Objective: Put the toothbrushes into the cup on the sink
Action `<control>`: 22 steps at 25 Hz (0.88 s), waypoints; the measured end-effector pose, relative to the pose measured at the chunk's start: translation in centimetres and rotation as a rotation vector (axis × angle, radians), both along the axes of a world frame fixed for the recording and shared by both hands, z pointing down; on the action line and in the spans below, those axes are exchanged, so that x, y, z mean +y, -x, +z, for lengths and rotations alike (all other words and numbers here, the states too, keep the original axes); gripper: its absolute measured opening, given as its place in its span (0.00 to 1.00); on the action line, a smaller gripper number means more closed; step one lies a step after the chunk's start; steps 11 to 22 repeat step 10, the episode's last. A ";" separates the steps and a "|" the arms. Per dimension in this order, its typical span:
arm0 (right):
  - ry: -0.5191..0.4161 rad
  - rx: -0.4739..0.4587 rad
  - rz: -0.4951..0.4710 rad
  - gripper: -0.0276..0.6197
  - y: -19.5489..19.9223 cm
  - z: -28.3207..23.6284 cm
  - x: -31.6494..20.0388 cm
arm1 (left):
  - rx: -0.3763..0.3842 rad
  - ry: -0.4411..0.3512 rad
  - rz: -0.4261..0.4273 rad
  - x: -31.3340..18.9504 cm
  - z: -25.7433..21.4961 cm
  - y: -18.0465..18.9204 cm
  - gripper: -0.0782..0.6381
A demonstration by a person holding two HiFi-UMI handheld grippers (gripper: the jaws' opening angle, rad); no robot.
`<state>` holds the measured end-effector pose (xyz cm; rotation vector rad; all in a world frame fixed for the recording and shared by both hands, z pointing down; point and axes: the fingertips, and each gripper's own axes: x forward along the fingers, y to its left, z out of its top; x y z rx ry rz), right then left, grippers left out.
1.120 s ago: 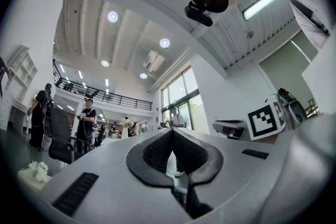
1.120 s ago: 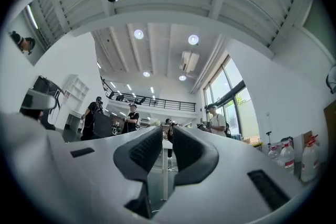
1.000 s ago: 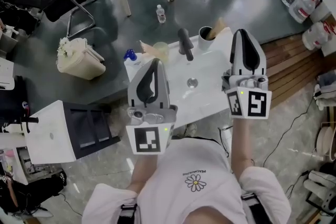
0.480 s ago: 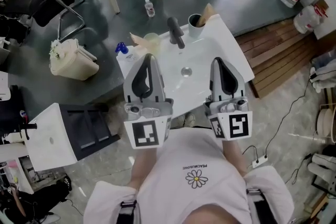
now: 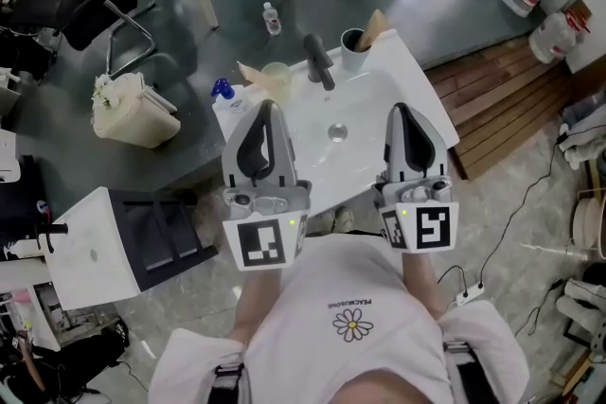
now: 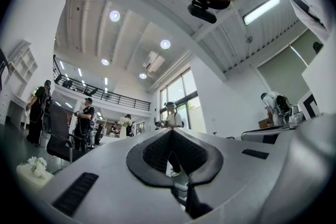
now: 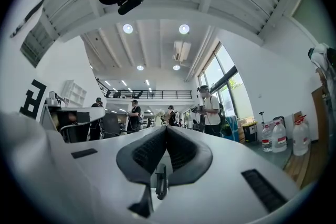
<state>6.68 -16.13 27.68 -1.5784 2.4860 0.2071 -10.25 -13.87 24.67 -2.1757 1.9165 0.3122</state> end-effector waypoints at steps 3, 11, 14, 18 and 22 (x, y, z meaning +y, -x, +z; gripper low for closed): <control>0.001 0.005 -0.004 0.06 0.2 0.0 0.1 | 0.001 -0.002 -0.002 0.1 0.0 0.2 0.13; 0.008 0.013 -0.012 0.06 0.5 0.2 0.5 | 0.011 0.006 -0.005 0.4 0.2 0.4 0.13; 0.008 0.013 -0.012 0.06 0.5 0.2 0.5 | 0.011 0.006 -0.005 0.4 0.2 0.4 0.13; 0.008 0.013 -0.012 0.06 0.5 0.2 0.5 | 0.011 0.006 -0.005 0.4 0.2 0.4 0.13; 0.008 0.013 -0.012 0.06 0.5 0.2 0.5 | 0.011 0.006 -0.005 0.4 0.2 0.4 0.13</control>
